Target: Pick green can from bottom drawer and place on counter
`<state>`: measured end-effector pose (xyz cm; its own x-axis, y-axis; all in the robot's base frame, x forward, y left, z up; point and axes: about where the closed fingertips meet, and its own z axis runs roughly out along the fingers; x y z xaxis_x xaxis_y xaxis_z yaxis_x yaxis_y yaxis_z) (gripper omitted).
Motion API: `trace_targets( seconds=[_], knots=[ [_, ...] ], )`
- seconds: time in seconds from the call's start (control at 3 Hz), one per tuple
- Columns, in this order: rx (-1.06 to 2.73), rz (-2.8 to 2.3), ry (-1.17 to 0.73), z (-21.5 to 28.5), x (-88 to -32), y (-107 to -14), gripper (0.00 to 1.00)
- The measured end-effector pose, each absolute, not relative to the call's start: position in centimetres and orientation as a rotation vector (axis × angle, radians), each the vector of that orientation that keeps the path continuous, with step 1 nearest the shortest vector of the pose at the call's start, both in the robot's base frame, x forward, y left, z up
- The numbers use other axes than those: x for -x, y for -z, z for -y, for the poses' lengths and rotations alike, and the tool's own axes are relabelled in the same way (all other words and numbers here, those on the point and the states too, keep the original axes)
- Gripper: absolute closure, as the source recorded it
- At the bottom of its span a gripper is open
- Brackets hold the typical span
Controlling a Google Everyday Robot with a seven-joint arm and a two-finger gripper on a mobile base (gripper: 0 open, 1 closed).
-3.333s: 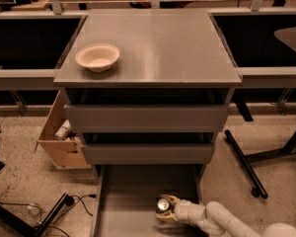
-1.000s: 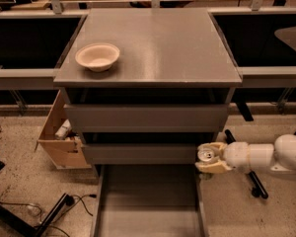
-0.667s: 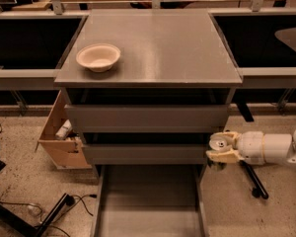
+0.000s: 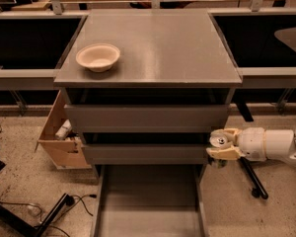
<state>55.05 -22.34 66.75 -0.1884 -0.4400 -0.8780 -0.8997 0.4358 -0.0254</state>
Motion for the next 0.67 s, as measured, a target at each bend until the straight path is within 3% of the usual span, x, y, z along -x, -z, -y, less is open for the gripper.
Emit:
trace_targets(
  seconds=[0.67],
  knots=[
    [0.991,-1.870,-0.529,20.8,-57.3,-78.8,1.00]
  ],
)
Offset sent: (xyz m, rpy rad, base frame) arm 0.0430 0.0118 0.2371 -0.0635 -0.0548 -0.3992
